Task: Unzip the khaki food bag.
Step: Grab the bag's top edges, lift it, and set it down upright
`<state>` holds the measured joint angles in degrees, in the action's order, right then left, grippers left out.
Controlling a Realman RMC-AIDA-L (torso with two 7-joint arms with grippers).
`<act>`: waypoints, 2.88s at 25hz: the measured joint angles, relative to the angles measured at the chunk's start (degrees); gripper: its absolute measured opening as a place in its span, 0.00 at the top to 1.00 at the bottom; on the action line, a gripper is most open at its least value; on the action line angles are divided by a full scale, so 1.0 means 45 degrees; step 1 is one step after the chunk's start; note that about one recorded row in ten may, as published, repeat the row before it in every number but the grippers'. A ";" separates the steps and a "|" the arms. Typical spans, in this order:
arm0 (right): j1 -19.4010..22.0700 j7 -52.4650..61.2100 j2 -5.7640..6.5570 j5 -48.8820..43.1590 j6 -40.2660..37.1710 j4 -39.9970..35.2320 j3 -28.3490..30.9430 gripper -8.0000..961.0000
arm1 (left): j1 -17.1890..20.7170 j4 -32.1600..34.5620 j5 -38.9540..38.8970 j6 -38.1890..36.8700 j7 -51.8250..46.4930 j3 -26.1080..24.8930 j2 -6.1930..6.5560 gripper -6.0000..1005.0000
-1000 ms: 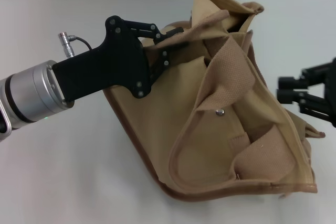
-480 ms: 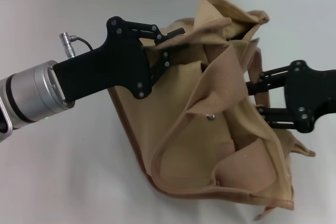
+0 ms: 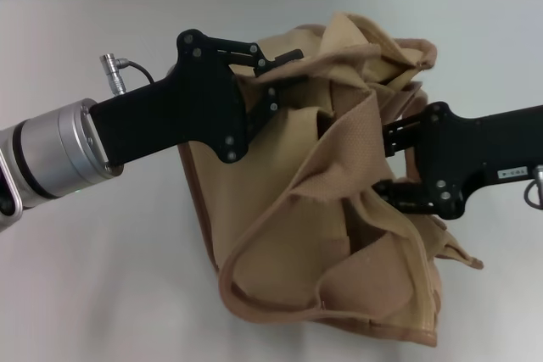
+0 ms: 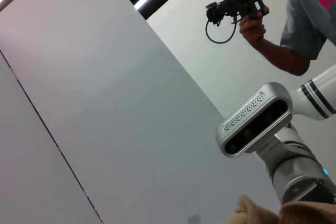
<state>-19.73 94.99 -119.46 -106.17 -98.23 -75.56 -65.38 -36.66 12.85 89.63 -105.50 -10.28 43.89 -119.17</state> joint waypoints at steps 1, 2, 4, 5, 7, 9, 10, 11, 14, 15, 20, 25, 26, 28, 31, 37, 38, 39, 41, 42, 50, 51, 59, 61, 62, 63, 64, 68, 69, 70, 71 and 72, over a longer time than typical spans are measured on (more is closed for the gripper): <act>-0.0001 0.0011 0.0006 0.0000 0.0095 -0.0059 -0.0096 0.60 | 0.0000 0.0005 -0.0008 -0.0015 0.0000 0.0022 0.0000 0.94; 0.0003 0.0001 0.0012 0.0015 0.0154 -0.0111 -0.0152 0.61 | 0.0000 0.0013 -0.0010 -0.0024 0.0000 0.0026 -0.0001 0.94; 0.0010 -0.0084 0.0010 0.0056 0.0168 -0.0165 -0.0237 0.63 | -0.0010 0.0011 -0.0011 -0.0028 0.0000 0.0029 -0.0001 0.94; 0.0010 -0.0084 0.0010 0.0056 0.0168 -0.0165 -0.0237 0.64 | -0.0010 0.0011 -0.0011 -0.0028 0.0000 0.0029 -0.0001 0.94; 0.0004 -0.0114 0.0004 0.0070 0.0286 -0.0214 -0.0485 0.65 | -0.0029 0.0000 -0.0011 -0.0034 0.0000 0.0032 -0.0001 0.94; -0.0002 -0.0116 0.0001 0.0067 0.0423 -0.0222 -0.0678 0.67 | -0.0032 -0.0003 -0.0017 -0.0042 0.0000 0.0033 -0.0001 0.94; -0.0002 -0.0116 0.0001 0.0067 0.0423 -0.0222 -0.0678 0.68 | -0.0032 -0.0003 -0.0017 -0.0042 0.0000 0.0033 -0.0001 0.94; -0.0003 -0.0116 0.0000 0.0052 0.0488 -0.0227 -0.0769 0.69 | -0.0033 -0.0004 -0.0021 -0.0045 0.0000 0.0033 -0.0001 0.94; -0.0008 -0.0120 -0.0005 0.0020 0.0605 -0.0240 -0.0934 0.72 | -0.0038 -0.0004 -0.0033 -0.0050 0.0000 0.0032 -0.0001 0.94; -0.0010 -0.0117 -0.0003 0.0020 0.0639 -0.0240 -0.0956 0.73 | -0.0038 -0.0004 -0.0033 -0.0050 0.0000 0.0032 -0.0001 0.94; -0.0005 -0.0116 0.0009 0.0056 0.0625 -0.0294 -0.0975 0.82 | -0.0037 -0.0004 -0.0058 -0.0058 0.0000 0.0032 -0.0001 0.94; 0.0087 0.0035 0.0021 0.0070 0.0546 -0.0407 -0.0899 0.87 | -0.0038 -0.0004 -0.0074 -0.0071 -0.0008 0.0031 -0.0002 0.94; 0.0114 0.0087 0.0024 0.0072 0.0540 -0.0430 -0.0892 0.88 | -0.0038 -0.0003 -0.0075 -0.0071 -0.0008 0.0032 -0.0002 0.94; 0.0205 0.0224 0.0026 0.0072 0.0493 -0.0516 -0.0878 0.89 | -0.0038 -0.0004 -0.0075 -0.0072 -0.0011 0.0032 -0.0002 0.94; 0.0400 0.0345 0.0027 0.0044 0.0347 -0.0710 -0.0870 0.92 | -0.0039 -0.0004 -0.0075 -0.0045 -0.0015 0.0030 -0.0003 0.94; 0.0843 0.0500 0.0032 0.0024 0.0190 -0.1080 -0.0830 0.96 | -0.0051 0.0009 -0.0074 -0.0039 -0.0020 -0.0001 -0.0002 0.94; 0.0877 0.0509 0.0032 0.0023 0.0162 -0.1091 -0.0815 0.96 | -0.0055 0.0010 -0.0074 -0.0039 -0.0020 -0.0001 -0.0002 0.94; 0.0917 0.0520 0.0033 0.0018 0.0097 -0.1107 -0.0780 0.97 | -0.0065 0.0010 -0.0074 -0.0038 -0.0020 -0.0005 -0.0001 0.94; 0.0952 0.0532 0.0034 0.0012 0.0014 -0.1120 -0.0730 0.98 | -0.0074 0.0009 -0.0074 -0.0034 -0.0020 -0.0010 -0.0002 0.94; 0.1008 0.0546 0.0036 0.0001 -0.0241 -0.1133 -0.0520 0.98 | -0.0093 0.0009 -0.0074 -0.0021 -0.0020 -0.0019 -0.0002 0.94; 0.1237 0.0667 0.0044 -0.0021 -0.0990 -0.1272 0.0403 0.98 | -0.0096 -0.0001 -0.0074 0.0008 -0.0020 -0.0028 -0.0002 0.94; 0.1257 0.0681 0.0044 -0.0034 -0.1081 -0.1277 0.0460 0.98 | -0.0096 -0.0002 -0.0074 0.0010 -0.0020 -0.0028 -0.0002 0.94; 0.1567 0.0830 0.0024 -0.0761 -0.1579 -0.1515 0.0812 0.98 | -0.0096 -0.0003 -0.0075 0.0026 -0.0020 -0.0066 -0.0001 0.94; 0.1644 0.0874 0.0023 -0.0848 -0.1668 -0.1546 0.0820 0.98 | -0.0097 -0.0004 -0.0080 0.0027 -0.0020 -0.0067 -0.0002 0.94; 0.1697 0.0947 0.0026 -0.0888 -0.1804 -0.1564 0.0864 0.98 | -0.0103 -0.0004 -0.0084 0.0028 -0.0020 -0.0067 -0.0002 0.94; 0.1697 0.0947 0.0026 -0.0888 -0.1804 -0.1564 0.0864 0.98 | -0.0103 -0.0004 -0.0084 0.0028 -0.0020 -0.0067 -0.0002 0.94; 0.1712 0.1012 0.0027 -0.0959 -0.1903 -0.1568 0.0912 0.98 | -0.0107 -0.0004 -0.0092 0.0027 -0.0020 -0.0067 -0.0002 0.94; 0.1761 0.1214 0.0036 -0.1532 -0.2320 -0.1575 0.1119 0.97 | -0.0130 -0.0022 -0.0192 0.0041 -0.0020 -0.0066 -0.0001 0.94; 0.1827 0.1228 0.0028 -0.1768 -0.2460 -0.1585 0.1204 0.97 | -0.0133 -0.0023 -0.0210 0.0045 -0.0020 -0.0066 -0.0002 0.94; 0.1827 0.1228 0.0028 -0.1768 -0.2460 -0.1585 0.1204 0.96 | -0.0133 -0.0023 -0.0210 0.0045 -0.0020 -0.0066 -0.0002 0.94; 0.1862 0.1231 0.0022 -0.1856 -0.2557 -0.1585 0.1260 0.96 | -0.0134 -0.0023 -0.0236 0.0046 -0.0020 -0.0066 -0.0002 0.94; 0.1950 0.1234 0.0020 -0.1979 -0.2752 -0.1577 0.1416 0.96 | -0.0138 -0.0023 -0.0270 0.0047 -0.0020 -0.0066 -0.0001 0.94</act>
<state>-10.96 100.54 -119.38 -115.08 -110.61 -82.66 -59.01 -37.28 12.74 88.41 -105.29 -10.37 43.59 -119.18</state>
